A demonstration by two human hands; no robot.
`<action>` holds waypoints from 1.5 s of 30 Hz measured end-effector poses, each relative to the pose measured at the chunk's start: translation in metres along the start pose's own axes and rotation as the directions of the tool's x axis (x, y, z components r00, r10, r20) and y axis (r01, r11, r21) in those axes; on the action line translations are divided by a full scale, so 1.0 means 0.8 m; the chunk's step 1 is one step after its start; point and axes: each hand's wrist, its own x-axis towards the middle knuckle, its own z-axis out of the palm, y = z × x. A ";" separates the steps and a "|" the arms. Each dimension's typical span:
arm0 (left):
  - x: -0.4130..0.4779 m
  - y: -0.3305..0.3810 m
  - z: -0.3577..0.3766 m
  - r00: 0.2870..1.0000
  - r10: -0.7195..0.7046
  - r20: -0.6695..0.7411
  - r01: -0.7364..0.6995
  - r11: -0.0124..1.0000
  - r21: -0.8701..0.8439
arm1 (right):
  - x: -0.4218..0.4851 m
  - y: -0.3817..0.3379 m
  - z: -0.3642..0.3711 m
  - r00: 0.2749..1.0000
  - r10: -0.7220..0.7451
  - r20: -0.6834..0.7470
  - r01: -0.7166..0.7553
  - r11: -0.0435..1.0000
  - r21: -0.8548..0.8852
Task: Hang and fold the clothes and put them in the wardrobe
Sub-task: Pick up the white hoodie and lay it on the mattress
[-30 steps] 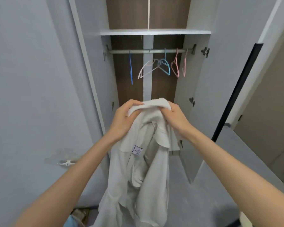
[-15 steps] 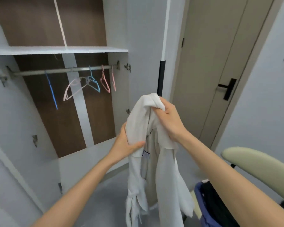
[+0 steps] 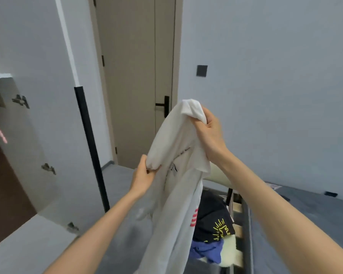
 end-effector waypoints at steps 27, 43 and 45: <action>-0.067 0.366 0.457 0.722 0.644 0.252 -0.501 0.738 -0.452 | -0.111 -0.041 -0.502 0.238 -0.678 -0.696 -0.619 0.446 -0.646; -0.114 0.420 0.483 0.623 0.755 0.204 -0.549 0.608 -0.573 | -0.170 -0.081 -0.553 -0.066 -0.828 -0.556 -0.617 0.472 -0.630; -0.118 0.415 0.491 0.607 0.758 0.239 -0.571 0.625 -0.532 | -0.179 -0.072 -0.561 -0.066 -0.816 -0.574 -0.642 0.475 -0.602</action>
